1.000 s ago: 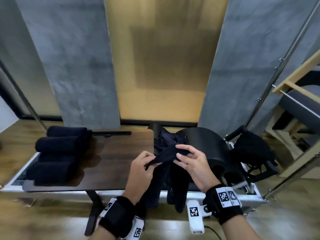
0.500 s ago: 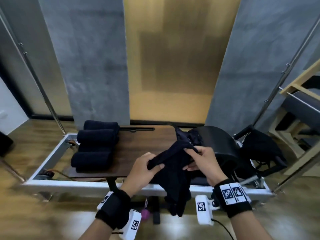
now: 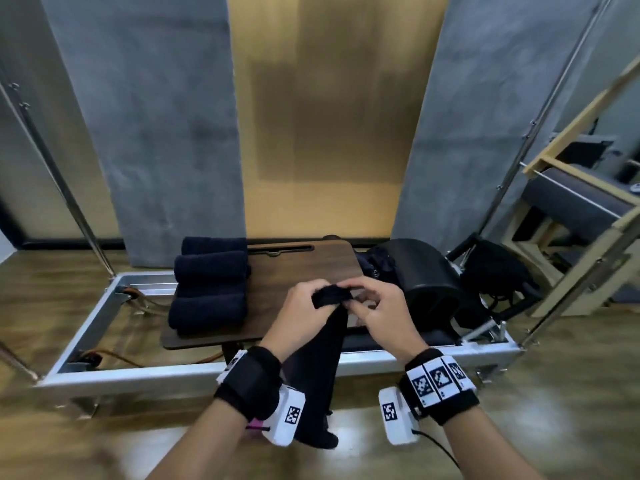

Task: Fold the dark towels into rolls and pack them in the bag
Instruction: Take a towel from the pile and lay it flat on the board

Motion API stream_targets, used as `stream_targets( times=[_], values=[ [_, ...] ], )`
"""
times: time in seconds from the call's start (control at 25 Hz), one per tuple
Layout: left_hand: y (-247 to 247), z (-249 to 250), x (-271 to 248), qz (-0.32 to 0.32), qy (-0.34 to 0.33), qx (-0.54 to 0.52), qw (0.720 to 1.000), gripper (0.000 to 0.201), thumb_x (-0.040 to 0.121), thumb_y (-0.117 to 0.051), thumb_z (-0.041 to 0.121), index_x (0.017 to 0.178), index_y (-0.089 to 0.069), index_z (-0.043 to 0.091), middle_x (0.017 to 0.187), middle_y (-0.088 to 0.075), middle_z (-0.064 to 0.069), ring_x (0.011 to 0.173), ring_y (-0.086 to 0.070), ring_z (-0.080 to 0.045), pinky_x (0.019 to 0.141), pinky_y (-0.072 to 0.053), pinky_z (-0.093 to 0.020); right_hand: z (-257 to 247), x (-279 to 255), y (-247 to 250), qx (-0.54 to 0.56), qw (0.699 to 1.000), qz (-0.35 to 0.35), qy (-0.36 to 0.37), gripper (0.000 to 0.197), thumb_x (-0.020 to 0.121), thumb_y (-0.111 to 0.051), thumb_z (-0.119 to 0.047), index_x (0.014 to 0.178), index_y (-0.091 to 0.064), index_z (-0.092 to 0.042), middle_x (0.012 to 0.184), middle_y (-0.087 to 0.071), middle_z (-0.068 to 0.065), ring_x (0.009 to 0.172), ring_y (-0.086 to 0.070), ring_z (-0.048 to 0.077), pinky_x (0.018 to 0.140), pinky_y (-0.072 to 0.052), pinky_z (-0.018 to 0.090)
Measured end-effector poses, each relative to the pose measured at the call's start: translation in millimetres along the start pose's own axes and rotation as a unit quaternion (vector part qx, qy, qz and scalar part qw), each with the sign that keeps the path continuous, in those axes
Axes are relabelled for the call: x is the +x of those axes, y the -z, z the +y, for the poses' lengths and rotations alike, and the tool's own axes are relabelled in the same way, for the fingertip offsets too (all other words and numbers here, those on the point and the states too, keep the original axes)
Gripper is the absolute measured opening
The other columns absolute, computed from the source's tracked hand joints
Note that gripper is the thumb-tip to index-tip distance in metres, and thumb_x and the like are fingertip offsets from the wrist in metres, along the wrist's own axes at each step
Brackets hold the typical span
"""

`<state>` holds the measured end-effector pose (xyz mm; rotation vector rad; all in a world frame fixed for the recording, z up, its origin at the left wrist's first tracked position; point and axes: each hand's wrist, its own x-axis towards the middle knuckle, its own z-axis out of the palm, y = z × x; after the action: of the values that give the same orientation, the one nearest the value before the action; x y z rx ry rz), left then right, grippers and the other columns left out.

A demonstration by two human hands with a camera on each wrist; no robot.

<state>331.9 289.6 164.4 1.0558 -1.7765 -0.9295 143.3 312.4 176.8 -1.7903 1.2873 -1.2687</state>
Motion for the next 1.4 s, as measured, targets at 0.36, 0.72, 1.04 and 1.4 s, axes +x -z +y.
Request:
stream_targets(
  times=[0.36,0.72,1.04,1.4],
  values=[
    [48,-2,-41,0.033,-0.007,-0.052,0.998,0.007,0.097,-0.076,0.018,0.094,-0.079,0.024,0.090,-0.079,0.003,0.093,-0.075,-0.016,0.083,-0.058,-0.036,-32,-9,-29,0.064,0.997,-0.023,-0.021,0.006,0.099,-0.069,-0.010,0.099,-0.069,-0.016,0.075,-0.069,0.008,0.053,-0.059,0.014,0.045,-0.046,0.027],
    [123,-55,-63,0.024,0.079,0.164,0.983,0.019,0.083,-0.089,0.033,0.076,-0.072,0.034,0.081,-0.068,0.009,0.077,-0.062,-0.004,0.071,-0.042,-0.024,1,18,10,0.074,0.983,0.121,-0.120,0.021,0.097,-0.069,-0.004,0.084,-0.081,-0.016,0.063,-0.069,0.011,0.046,-0.055,0.020,0.040,-0.034,0.026],
    [159,-73,-45,0.073,0.078,0.290,0.951,0.019,0.087,-0.085,0.031,0.080,-0.067,0.034,0.084,-0.055,0.012,0.076,-0.056,-0.005,0.067,-0.041,-0.030,41,20,24,0.082,0.957,0.227,-0.159,0.010,0.090,-0.077,-0.002,0.086,-0.076,-0.011,0.068,-0.065,0.019,0.036,-0.048,0.018,0.035,-0.033,0.022],
    [127,-92,9,0.236,0.012,0.102,0.966,0.020,0.104,-0.063,0.015,0.094,-0.061,0.033,0.077,-0.066,0.005,0.047,-0.060,-0.018,0.043,-0.047,-0.028,77,69,33,0.075,0.953,0.249,-0.156,0.013,0.096,-0.075,-0.026,0.086,-0.077,-0.018,0.064,-0.066,0.006,0.045,-0.055,0.019,0.039,-0.039,0.026]
  ],
)
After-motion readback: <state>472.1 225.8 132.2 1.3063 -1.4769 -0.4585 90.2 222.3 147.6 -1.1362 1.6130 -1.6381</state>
